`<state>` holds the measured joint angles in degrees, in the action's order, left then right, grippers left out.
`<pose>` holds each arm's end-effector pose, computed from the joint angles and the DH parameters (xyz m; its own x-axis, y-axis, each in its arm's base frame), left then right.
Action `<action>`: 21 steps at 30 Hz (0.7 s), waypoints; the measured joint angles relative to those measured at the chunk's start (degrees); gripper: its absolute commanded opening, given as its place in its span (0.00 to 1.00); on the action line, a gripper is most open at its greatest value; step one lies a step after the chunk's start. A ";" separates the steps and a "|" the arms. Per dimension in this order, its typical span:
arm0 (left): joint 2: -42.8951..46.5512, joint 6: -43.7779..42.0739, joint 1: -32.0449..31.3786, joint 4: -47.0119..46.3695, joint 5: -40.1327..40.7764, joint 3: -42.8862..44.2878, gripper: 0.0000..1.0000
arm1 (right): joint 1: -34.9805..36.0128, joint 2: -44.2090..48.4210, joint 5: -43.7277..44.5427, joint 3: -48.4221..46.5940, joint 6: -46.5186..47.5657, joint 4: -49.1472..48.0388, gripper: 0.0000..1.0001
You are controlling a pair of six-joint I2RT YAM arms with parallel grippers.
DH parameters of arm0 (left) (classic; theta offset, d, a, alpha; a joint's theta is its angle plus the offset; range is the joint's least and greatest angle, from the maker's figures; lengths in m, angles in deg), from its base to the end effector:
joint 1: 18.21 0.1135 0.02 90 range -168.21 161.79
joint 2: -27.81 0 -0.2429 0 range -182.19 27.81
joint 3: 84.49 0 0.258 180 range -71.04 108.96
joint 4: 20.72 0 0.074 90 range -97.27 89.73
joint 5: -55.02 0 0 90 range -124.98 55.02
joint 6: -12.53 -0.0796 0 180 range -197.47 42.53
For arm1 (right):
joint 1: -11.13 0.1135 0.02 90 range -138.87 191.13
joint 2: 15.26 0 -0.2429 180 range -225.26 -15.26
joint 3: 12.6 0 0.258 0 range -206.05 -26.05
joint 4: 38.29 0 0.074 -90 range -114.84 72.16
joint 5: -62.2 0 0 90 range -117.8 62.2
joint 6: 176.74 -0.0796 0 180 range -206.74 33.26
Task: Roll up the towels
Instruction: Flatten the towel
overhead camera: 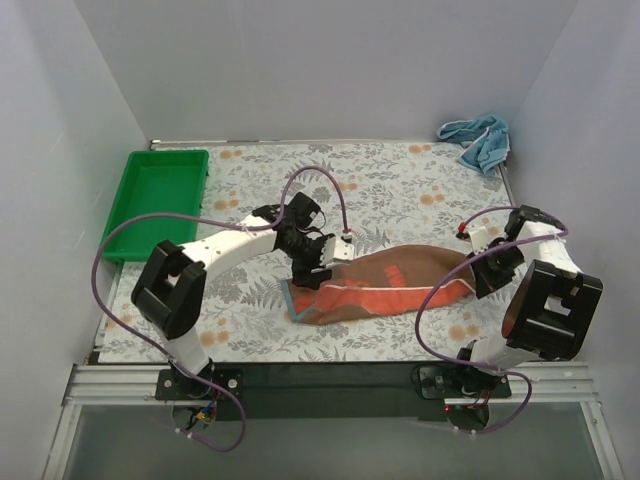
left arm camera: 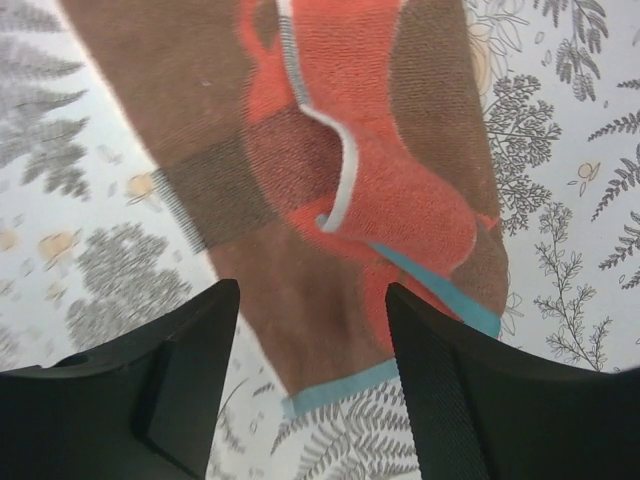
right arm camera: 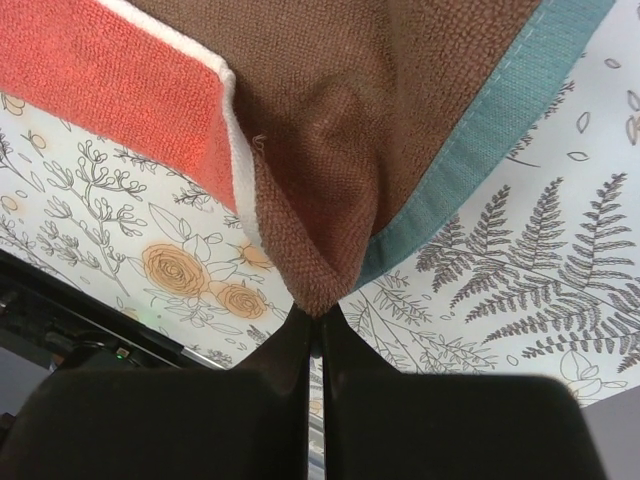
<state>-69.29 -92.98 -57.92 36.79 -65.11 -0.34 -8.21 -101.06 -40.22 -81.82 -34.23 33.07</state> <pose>0.2431 -0.2539 0.1621 -0.5163 0.7294 -0.4488 0.8508 0.3768 -0.3664 0.2462 -0.0683 0.1305 -0.8247 -0.5318 -0.1924 -0.5558 0.8250 0.1023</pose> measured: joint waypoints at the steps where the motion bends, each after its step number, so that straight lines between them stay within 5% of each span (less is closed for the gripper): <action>1: -1.73 -0.68 0.00 0.02 -1.33 0.00 0.60 | 0.00 0.00 0.00 0.24 0.00 0.02 0.01; 5: -5.92 -4.94 -0.04 1.22 -6.84 0.63 0.61 | 0.00 0.00 -0.11 0.39 0.00 0.02 0.01; 13: -7.26 -11.34 -1.14 2.38 -12.55 2.03 0.42 | 0.00 0.00 -0.15 0.37 -0.02 0.02 0.01; 18: -9.64 -13.27 -2.43 3.52 -13.00 2.23 0.40 | 0.00 0.00 -0.28 -0.37 -0.04 0.11 0.01; 21: -10.43 -13.09 -2.71 3.54 -12.74 2.23 0.17 | 0.00 0.00 -0.76 -1.40 -0.07 0.09 0.01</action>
<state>-79.72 -106.07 -60.63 40.33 -77.86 1.89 -8.21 -101.06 -40.99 -83.22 -34.29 33.16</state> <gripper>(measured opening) 0.277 0.016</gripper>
